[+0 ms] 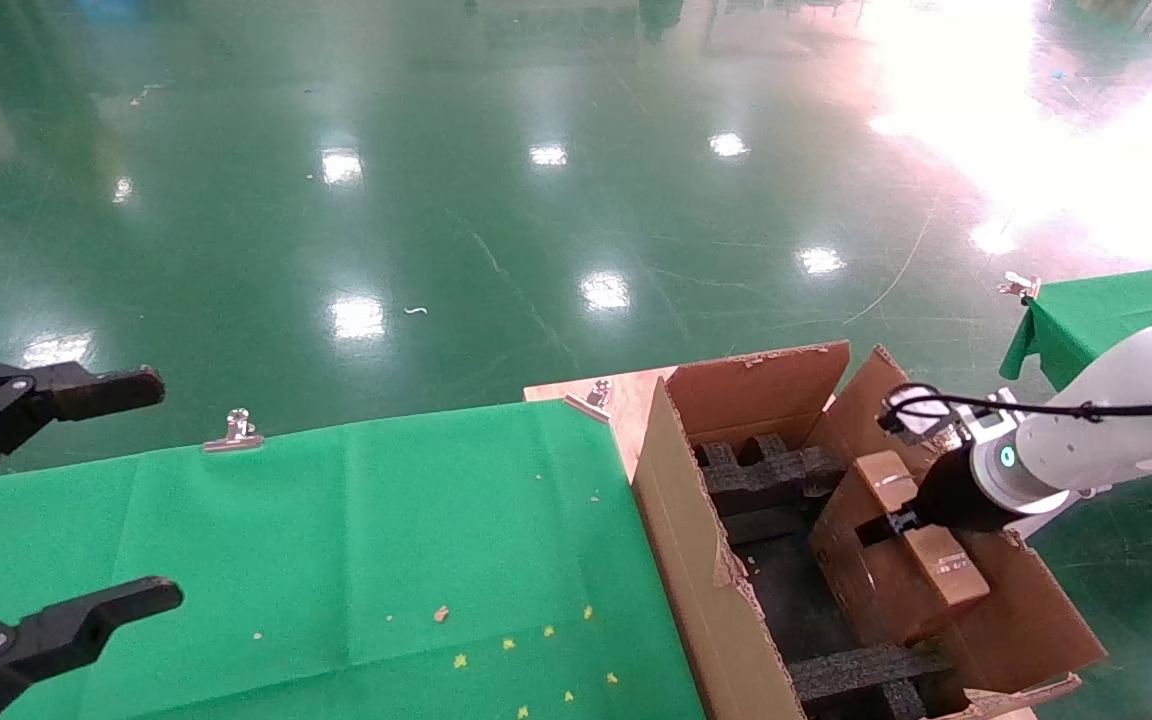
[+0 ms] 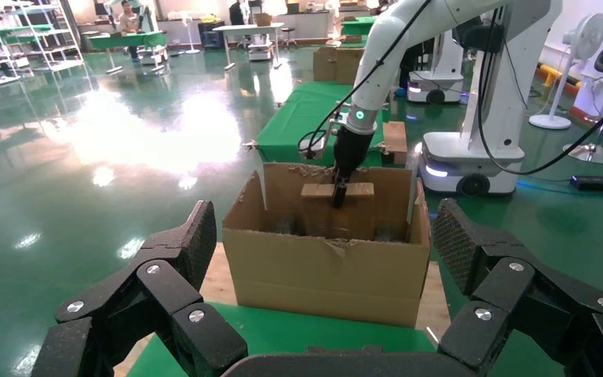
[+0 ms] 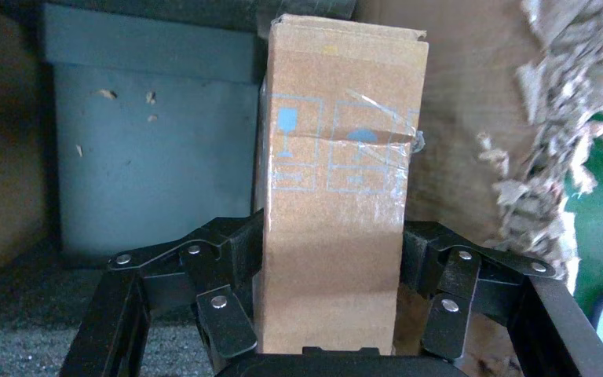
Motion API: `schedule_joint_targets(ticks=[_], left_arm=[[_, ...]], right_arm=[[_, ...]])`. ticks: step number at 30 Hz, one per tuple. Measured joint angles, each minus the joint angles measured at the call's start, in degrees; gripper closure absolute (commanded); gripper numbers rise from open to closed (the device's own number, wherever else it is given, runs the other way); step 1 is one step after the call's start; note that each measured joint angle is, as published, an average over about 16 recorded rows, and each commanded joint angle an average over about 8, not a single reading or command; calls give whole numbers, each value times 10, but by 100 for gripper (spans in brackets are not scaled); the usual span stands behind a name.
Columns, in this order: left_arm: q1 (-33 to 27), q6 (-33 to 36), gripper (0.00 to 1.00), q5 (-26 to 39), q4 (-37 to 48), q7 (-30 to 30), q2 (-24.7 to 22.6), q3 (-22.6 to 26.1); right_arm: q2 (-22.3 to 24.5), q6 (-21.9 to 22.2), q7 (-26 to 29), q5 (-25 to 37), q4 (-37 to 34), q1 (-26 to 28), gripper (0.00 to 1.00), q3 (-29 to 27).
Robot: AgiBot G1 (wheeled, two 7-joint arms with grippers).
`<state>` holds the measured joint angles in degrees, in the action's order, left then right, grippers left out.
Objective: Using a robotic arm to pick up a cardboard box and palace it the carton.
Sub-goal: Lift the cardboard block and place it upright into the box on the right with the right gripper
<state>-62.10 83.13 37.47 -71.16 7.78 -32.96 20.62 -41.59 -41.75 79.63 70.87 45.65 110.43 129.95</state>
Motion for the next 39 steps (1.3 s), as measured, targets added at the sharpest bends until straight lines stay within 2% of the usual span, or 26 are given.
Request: schedule_joint_targets(ticks=[9,18,19,26,27,39], left_arm=[[0,0,0,0,0,0,0,0],[0,0,0,0,0,0,0,0],[0,0,0,0,0,0,0,0],[0,0,0,0,0,0,0,0],[0,0,0,0,0,0,0,0],[0,0,0,0,0,0,0,0]], right_arm=[[-5,-2,11,3,3,-15,100,7],[-23,-12,-2,-6,-21,-36,99,5],[-25,-14,-5,-8,-24,-38,94,4],[-35,-23,-19,-16,-40,-48,7,1],[-36,-24,-21,-16,-41,-48,0,0],[-36,-26,-22,-16,-42,-46,0,-1]])
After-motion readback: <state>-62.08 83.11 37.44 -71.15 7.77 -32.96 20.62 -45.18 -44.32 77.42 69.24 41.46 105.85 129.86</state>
